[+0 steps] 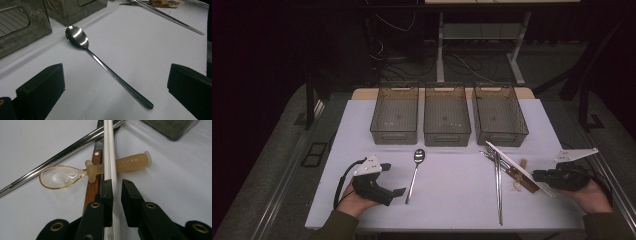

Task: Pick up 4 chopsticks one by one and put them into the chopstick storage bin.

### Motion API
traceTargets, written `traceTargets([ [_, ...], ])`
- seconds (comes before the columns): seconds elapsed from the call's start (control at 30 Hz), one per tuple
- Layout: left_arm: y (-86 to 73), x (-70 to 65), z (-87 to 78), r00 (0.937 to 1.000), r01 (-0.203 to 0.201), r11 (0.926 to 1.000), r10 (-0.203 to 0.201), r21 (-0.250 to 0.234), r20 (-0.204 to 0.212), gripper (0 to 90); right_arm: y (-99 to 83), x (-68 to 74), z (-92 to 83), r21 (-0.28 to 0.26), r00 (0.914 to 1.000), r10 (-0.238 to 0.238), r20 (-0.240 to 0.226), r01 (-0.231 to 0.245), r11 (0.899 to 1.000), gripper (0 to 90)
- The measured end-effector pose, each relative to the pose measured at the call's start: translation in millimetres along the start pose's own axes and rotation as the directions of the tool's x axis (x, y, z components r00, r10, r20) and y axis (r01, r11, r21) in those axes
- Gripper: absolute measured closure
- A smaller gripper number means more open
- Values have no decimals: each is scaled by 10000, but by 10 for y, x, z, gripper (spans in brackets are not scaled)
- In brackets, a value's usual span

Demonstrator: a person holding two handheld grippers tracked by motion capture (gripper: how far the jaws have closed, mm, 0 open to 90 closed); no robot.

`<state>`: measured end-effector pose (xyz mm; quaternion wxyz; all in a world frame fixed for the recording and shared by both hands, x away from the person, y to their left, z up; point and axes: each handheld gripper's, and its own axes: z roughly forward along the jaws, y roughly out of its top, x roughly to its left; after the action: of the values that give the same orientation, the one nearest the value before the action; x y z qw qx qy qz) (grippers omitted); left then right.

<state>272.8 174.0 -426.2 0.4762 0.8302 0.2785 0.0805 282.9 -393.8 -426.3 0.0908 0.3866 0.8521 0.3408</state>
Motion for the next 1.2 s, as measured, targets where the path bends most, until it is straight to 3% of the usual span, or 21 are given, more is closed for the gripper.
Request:
traceTargets([
  [1.2, 2, -4, 7, 10000, -34, 10000, 34, 3, 7, 0, 25, -16, 119, 465, 9984, -552, 92, 547, 9974, 837],
])
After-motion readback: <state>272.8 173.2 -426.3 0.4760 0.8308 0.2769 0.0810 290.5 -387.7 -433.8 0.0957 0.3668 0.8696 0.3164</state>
